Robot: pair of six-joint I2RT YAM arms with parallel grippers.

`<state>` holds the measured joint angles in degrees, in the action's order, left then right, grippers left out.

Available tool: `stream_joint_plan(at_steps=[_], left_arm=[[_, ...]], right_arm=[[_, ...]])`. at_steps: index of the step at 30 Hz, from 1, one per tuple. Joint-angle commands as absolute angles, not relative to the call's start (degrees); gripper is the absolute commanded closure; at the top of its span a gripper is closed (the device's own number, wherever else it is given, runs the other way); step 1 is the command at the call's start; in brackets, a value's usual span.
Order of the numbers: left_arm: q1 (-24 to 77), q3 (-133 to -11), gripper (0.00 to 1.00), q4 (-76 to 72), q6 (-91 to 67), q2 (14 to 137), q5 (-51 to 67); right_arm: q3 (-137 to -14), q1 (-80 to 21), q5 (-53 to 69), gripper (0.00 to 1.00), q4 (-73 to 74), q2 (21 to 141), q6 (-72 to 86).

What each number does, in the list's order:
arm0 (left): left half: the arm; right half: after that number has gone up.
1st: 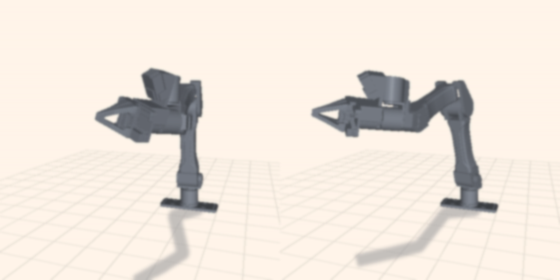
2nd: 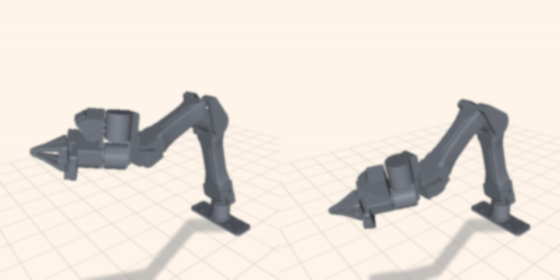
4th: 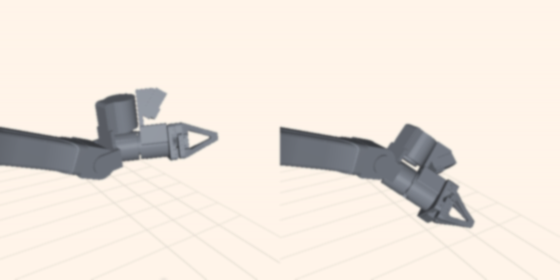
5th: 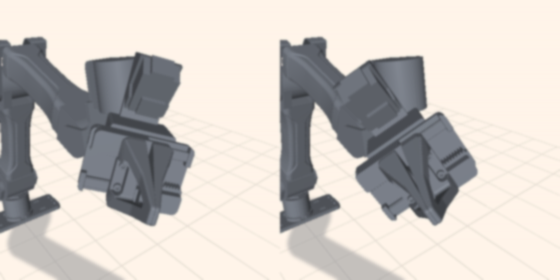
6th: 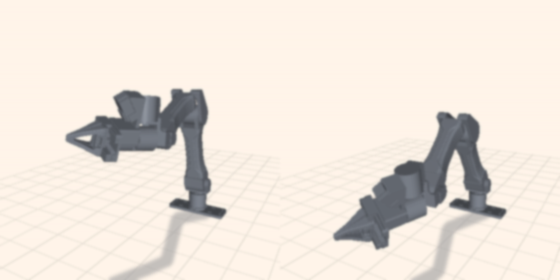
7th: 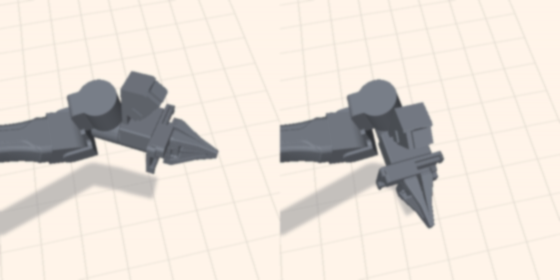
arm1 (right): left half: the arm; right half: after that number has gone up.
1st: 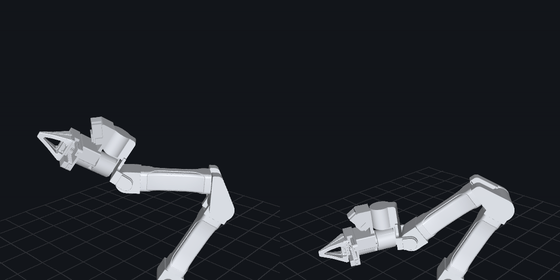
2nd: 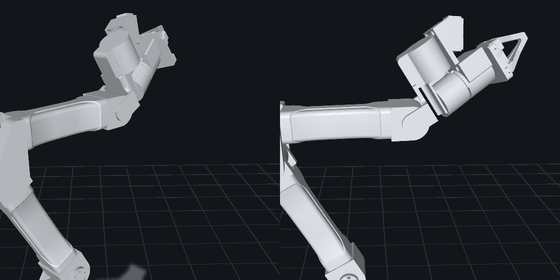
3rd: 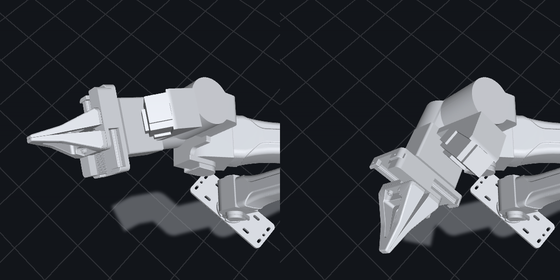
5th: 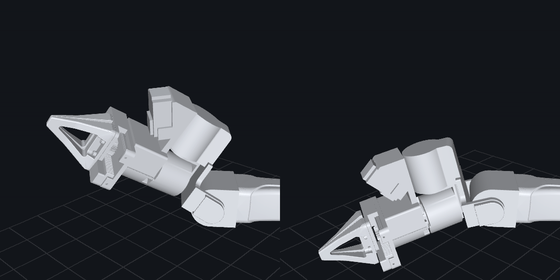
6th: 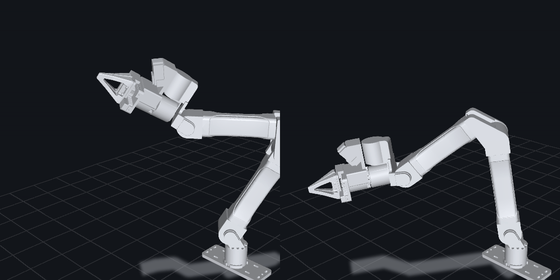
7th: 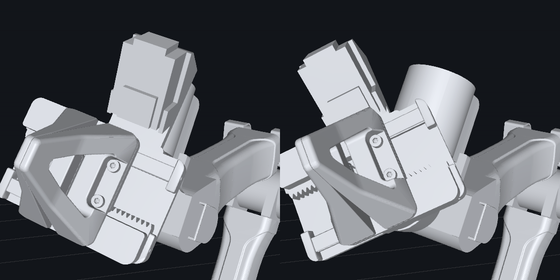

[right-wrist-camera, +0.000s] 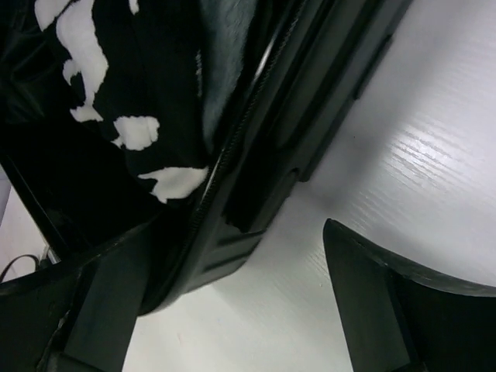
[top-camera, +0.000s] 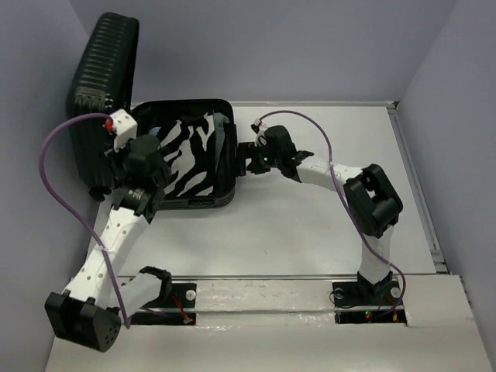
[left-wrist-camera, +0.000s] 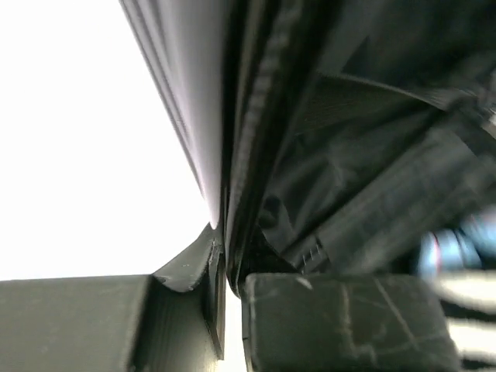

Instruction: Pack the luggage

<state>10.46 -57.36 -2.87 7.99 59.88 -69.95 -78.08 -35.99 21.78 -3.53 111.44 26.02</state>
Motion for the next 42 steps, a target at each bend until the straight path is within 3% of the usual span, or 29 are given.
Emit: stream_joint_plan(at_steps=[1, 5, 8, 10, 12, 13, 14, 16, 18, 20, 24, 27, 32, 33, 34, 35, 36, 37, 38, 39, 42], left_arm=[[28.10, -51.25, 0.94, -10.11, 12.56, 53.10, -69.08], [43.65, -48.69, 0.94, -5.64, 10.38, 49.05, -71.02], [56.98, -48.77, 0.94, -0.63, 6.35, 50.52, -71.46], [62.55, -51.31, 0.94, 3.94, 2.49, 53.25, -71.45], [69.76, -53.60, 0.94, 7.63, 0.62, 58.34, -70.67], [71.53, -56.14, 0.92, 9.04, -0.25, 60.01, -70.06], [74.33, -57.82, 0.65, 10.88, -2.44, 63.07, -68.13], [76.54, -62.90, 0.32, 15.55, -5.96, 65.21, -66.45], [78.30, -65.38, 0.06, 15.82, -6.76, 65.04, -64.35], [78.31, -68.46, 0.01, 15.04, -7.30, 63.73, -60.66], [77.79, -75.99, 0.01, 14.05, -8.43, 61.43, -54.51], [71.74, -81.54, 0.01, 19.57, -10.80, 63.45, -52.31], [42.36, -85.87, 0.01, 18.99, -13.01, 65.12, -36.86], [38.45, -86.48, 0.01, 18.81, -13.27, 66.17, -32.82], [34.93, -88.66, 0.01, 18.98, -14.66, 67.23, -30.96], [28.54, -89.99, 0.01, 18.98, -14.85, 70.11, -26.85], [25.43, -93.05, 0.01, 19.77, -15.38, 72.14, -25.15], [22.44, -94.38, 0.01, 20.12, -17.30, 73.99, -23.05], [19.37, -95.79, 0.01, 20.30, -17.75, 78.27, -15.89], [14.03, -97.37, 0.01, 21.17, -18.28, 80.83, -12.34], [10.12, -105.80, 0.01, 23.63, -18.46, 91.38, -7.66]], right_arm=[[-80.69, -36.04, 24.70, 0.09, -7.03, 112.76, 30.15], [-79.55, -36.04, 24.08, 0.28, -7.12, 113.29, 30.06], [-79.01, -36.04, 23.64, 0.67, -7.29, 113.64, 30.32], [-78.49, -36.04, 22.42, 0.83, -7.29, 113.64, 30.50], [-76.65, -36.04, 20.75, 0.93, -7.29, 112.50, 30.06], [-76.03, -36.04, 19.52, 0.93, -7.21, 112.06, 29.01], [-74.63, -36.04, 18.99, 0.93, -7.12, 111.02, 28.57], [-73.13, -35.34, 18.46, 0.93, -6.94, 109.78, 26.99], [-71.38, -33.93, 18.19, 0.93, -6.86, 108.38, 26.02], [-68.56, -32.61, 18.28, 0.93, -6.86, 106.35, 24.70], [-65.57, -29.46, 19.78, 0.93, -6.33, 103.72, 20.58], [-64.95, -26.99, 22.58, 0.93, -4.66, 102.05, 18.38], [-61.62, -19.26, 22.42, 0.93, -2.55, 95.37, 16.61], [-60.65, -18.47, 21.37, 0.93, -2.11, 92.93, 16.18], [-60.47, -17.85, 18.83, 0.85, -1.24, 91.77, 15.39], [-60.56, -17.32, 17.68, 0.44, -0.01, 90.80, 15.03], [-60.82, -16.62, 16.45, 0.19, 2.09, 88.96, 15.03], [-61.08, -16.61, 14.26, 0.07, 3.41, 87.99, 15.03], [-61.34, -16.61, 13.11, 0.01, 5.69, 86.85, 15.03], [-61.52, -16.61, 12.23, 0.00, 6.58, 85.62, 15.03], [-61.26, -16.61, 9.76, 0.00, 9.84, 79.21, 15.29]])
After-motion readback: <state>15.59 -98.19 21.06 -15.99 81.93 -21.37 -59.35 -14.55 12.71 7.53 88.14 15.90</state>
